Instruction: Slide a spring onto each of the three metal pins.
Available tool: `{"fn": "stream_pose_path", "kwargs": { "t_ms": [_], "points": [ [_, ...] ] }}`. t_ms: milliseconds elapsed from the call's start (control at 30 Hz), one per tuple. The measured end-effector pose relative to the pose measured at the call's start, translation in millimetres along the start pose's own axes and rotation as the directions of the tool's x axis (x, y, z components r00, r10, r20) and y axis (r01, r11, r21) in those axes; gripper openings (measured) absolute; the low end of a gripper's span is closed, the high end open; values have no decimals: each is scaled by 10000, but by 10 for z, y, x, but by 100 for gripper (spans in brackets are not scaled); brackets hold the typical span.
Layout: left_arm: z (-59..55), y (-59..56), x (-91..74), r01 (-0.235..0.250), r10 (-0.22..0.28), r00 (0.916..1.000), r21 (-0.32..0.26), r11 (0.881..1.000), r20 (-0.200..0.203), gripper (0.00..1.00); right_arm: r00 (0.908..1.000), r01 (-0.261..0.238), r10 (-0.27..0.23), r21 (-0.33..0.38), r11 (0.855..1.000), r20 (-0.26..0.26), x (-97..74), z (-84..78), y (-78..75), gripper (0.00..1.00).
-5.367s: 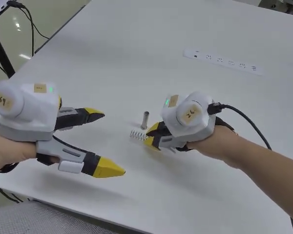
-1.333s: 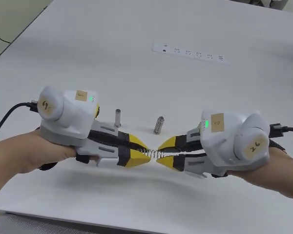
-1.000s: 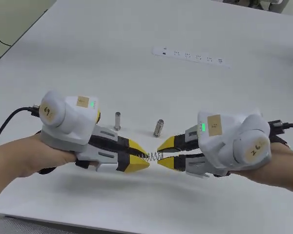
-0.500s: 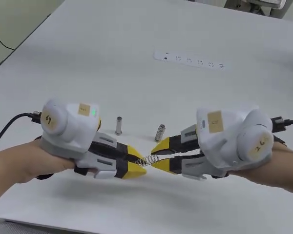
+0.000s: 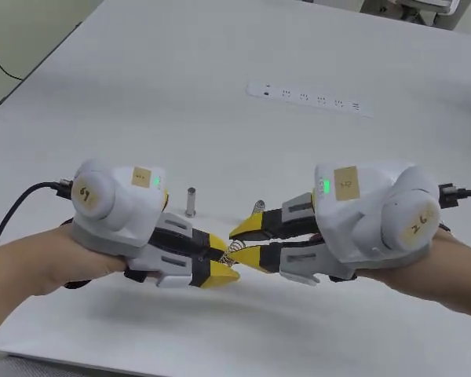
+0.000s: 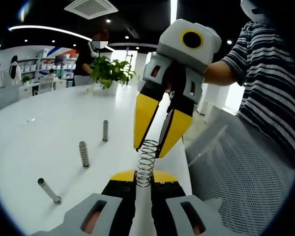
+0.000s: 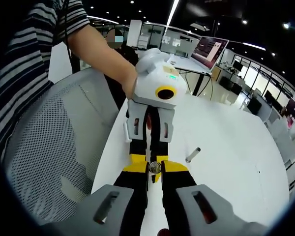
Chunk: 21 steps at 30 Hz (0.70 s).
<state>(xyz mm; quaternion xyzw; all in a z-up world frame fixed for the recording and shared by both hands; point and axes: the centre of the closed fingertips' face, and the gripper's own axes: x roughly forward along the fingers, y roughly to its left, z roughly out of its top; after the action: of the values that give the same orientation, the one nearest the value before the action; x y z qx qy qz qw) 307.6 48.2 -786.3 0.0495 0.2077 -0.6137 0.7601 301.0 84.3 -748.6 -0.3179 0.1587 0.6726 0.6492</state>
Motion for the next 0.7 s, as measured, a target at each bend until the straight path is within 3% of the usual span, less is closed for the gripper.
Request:
{"fn": "stream_pose_path", "kwargs": {
  "t_ms": [433,700],
  "points": [
    [16,8,30,-44,44,10000,0,10000,0,3,9996,281,-283,-364,9989,-45,51,55,-16,7],
    [13,27,-2,-166,166,9999,-157,9997,33,3,9988,175,-215,-883,9959,-443,53,69,-27,7]
  ]
}}
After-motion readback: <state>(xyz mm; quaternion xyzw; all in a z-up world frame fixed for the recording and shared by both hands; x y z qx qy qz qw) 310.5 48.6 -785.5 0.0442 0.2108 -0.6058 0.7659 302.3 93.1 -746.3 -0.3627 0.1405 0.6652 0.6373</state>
